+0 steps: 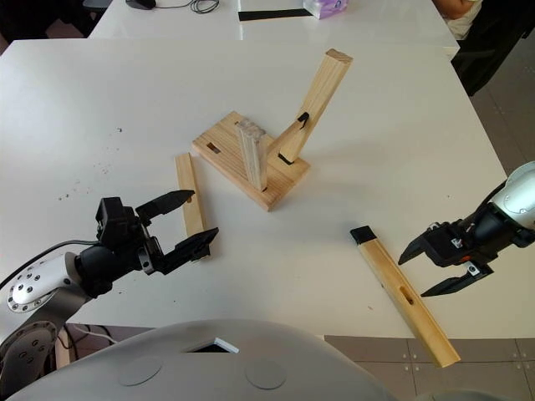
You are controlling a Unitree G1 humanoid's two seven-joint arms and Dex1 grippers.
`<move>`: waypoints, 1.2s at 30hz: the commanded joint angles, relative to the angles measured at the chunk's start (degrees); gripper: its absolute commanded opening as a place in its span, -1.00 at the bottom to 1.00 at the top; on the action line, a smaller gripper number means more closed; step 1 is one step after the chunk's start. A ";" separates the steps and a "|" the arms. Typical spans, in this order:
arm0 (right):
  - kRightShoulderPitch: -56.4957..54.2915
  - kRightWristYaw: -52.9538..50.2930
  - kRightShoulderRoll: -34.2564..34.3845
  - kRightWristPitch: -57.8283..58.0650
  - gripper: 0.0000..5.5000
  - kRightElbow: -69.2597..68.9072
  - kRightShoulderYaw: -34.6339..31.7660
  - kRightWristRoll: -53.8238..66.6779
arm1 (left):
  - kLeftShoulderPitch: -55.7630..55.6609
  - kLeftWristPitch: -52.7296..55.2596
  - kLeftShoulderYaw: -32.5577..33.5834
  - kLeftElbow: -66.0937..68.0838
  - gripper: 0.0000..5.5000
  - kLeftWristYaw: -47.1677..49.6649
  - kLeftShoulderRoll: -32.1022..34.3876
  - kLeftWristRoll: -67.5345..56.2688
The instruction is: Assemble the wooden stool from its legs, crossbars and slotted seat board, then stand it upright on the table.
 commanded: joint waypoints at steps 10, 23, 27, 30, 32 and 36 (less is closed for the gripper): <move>0.25 -1.89 11.00 -6.09 0.07 4.33 -1.87 -12.55 | -1.21 1.60 0.04 -0.26 0.68 -0.42 2.08 -1.91; -3.25 -14.00 22.80 -20.76 0.07 11.72 -4.33 -27.01 | -1.38 2.45 0.64 -0.19 0.68 -0.63 3.09 -2.89; -7.49 -21.68 26.34 -25.52 0.07 17.62 -4.71 -35.33 | -1.90 2.67 0.80 0.16 0.68 -0.69 3.31 -3.16; -9.59 -26.90 28.21 -26.01 0.07 20.64 -4.50 -39.67 | -2.59 2.94 1.10 0.53 0.68 -0.90 3.73 -3.74; -10.40 -29.10 28.92 -26.23 0.07 22.58 -3.98 -41.62 | -2.91 3.10 1.27 0.66 0.68 -0.98 3.92 -4.01; -9.00 -33.40 28.09 -26.18 0.07 25.44 -3.80 -44.39 | -5.39 3.83 2.12 2.15 0.68 -2.11 5.15 -5.34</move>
